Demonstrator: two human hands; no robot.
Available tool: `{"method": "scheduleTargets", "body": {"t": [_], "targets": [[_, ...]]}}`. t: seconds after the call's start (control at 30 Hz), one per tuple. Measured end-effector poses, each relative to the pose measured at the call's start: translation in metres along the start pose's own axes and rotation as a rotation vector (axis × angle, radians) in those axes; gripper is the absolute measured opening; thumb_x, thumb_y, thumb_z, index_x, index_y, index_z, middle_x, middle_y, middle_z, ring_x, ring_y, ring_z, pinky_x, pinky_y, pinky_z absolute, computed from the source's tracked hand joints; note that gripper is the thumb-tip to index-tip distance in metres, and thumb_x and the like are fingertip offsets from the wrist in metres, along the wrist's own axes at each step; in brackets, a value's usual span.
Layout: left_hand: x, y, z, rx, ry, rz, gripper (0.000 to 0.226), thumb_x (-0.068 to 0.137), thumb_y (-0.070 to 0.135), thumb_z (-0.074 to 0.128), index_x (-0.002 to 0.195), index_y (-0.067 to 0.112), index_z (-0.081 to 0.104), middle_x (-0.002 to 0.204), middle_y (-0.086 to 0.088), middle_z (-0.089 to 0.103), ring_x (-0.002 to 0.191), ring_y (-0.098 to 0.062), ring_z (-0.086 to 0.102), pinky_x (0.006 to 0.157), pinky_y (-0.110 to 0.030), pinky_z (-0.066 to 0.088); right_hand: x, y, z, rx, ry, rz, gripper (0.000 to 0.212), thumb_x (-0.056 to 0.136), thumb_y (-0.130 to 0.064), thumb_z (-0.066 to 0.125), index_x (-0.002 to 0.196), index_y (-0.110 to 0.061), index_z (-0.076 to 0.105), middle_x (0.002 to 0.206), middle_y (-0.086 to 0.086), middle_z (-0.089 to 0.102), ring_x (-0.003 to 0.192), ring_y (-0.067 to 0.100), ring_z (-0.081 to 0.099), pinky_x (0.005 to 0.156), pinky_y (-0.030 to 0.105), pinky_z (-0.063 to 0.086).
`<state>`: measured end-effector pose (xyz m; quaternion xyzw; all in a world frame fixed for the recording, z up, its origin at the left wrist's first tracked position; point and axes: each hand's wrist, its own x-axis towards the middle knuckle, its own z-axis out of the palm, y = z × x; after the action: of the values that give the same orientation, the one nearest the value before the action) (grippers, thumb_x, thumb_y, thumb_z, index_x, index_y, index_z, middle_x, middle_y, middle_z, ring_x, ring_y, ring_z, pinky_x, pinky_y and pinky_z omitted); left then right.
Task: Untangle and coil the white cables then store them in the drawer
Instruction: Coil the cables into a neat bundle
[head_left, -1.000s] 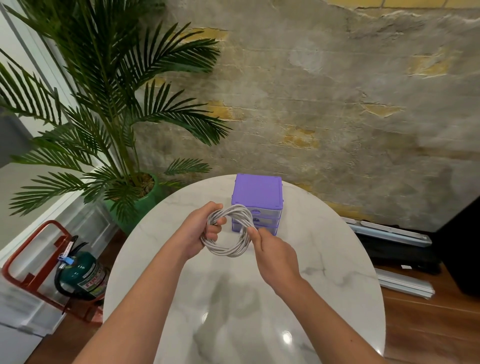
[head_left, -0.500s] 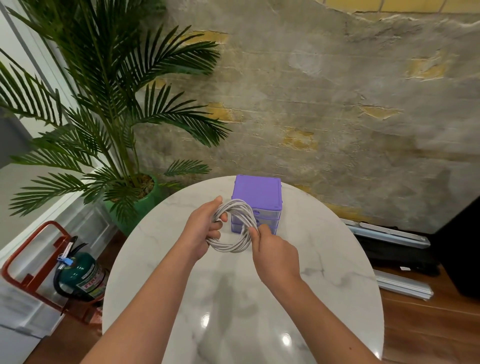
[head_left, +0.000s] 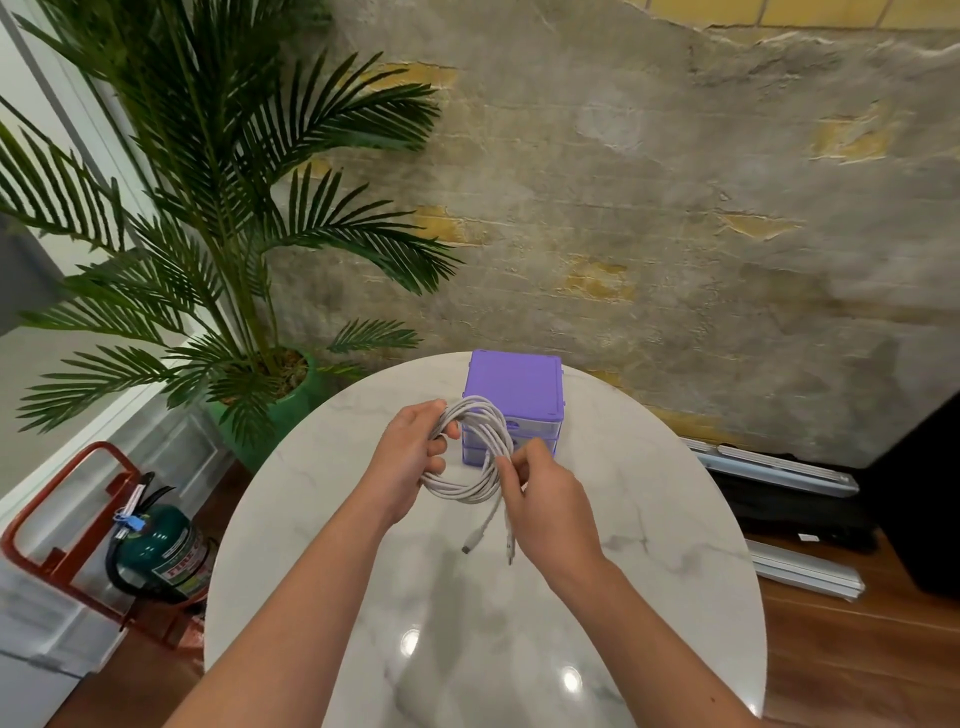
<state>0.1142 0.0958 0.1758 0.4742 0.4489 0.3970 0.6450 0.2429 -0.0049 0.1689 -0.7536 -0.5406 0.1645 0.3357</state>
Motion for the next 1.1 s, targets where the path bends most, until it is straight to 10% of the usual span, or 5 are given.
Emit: {"method": "scheduleTargets", "body": {"t": [0.63,0.87,1.1], "targets": [[-0.001,0.011,0.004,-0.054,0.164,-0.018,0.029,0.092,0.039,0.061,0.076,0.017,0.051,0.056,0.004,0.046,0.045,-0.009,0.025,0.039,-0.019,0.019,0.006,0.019,0.005,-0.115,-0.056,-0.068,0.027,0.1,-0.046,0.04,0.09,-0.022,0.049,0.078,-0.005,0.065,0.072,0.022,0.059,0.064,0.036,0.048],[-0.005,0.011,0.001,-0.085,0.111,-0.025,0.025,0.091,0.04,0.063,0.086,0.017,0.054,0.066,0.004,0.055,0.05,-0.009,0.027,0.038,-0.018,0.019,0.019,0.022,-0.008,0.631,-0.377,0.288,0.014,0.087,-0.019,0.071,0.09,-0.007,0.076,0.076,0.006,0.069,0.059,0.016,0.055,0.058,0.025,0.054],[-0.012,0.007,0.005,-0.125,-0.009,-0.064,0.025,0.093,0.04,0.059,0.089,0.016,0.053,0.065,0.004,0.054,0.046,-0.006,0.025,0.036,-0.016,0.019,0.022,0.024,-0.011,0.398,-0.439,0.243,0.01,0.083,-0.011,0.074,0.082,-0.002,0.075,0.064,0.005,0.066,0.057,0.019,0.06,0.065,0.035,0.059]]}}
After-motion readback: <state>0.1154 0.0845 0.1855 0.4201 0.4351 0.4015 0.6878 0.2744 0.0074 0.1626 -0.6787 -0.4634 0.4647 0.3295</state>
